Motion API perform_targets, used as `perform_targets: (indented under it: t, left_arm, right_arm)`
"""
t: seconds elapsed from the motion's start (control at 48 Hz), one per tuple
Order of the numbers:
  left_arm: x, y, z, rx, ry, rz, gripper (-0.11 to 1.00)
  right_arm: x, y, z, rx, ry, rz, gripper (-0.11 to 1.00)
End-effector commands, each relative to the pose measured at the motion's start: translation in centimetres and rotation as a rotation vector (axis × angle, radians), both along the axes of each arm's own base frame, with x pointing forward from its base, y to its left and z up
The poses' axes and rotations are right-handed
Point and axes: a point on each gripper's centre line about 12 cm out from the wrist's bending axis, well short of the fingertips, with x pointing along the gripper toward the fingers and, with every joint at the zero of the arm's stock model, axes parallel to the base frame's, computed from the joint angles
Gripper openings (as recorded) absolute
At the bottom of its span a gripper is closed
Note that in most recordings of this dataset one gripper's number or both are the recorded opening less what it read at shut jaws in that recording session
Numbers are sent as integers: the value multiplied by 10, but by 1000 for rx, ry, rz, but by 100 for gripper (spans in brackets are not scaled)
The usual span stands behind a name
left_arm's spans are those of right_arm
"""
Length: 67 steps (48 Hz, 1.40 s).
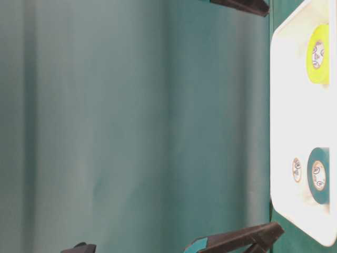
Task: Put the tape alternately from left to right into the white case.
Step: 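Open the right gripper and withdraw it to the right of the blue roll, then move the left gripper over the blue tape roll and grasp it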
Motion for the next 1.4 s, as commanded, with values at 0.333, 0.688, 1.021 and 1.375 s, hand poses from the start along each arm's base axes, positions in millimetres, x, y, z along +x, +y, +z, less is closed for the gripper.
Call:
perform_targets:
  t: [0.333,0.688,1.021,1.375]
  left_arm:
    - [6,-2,12,-6,-41,-2,60]
    - [17,-4,11,-23,-39,10,60]
    - [57,-11,-1,-45,-1,25,60]
    - [98,-20,-1,-44,-2,14,60]
  right_arm:
    - [-2,22,11,21,-91,87,80]
    - [-3,21,11,19,-87,86,80]
    - [-4,21,8,20,-79,85,80]
    - [-6,21,5,21,-75,86,80]
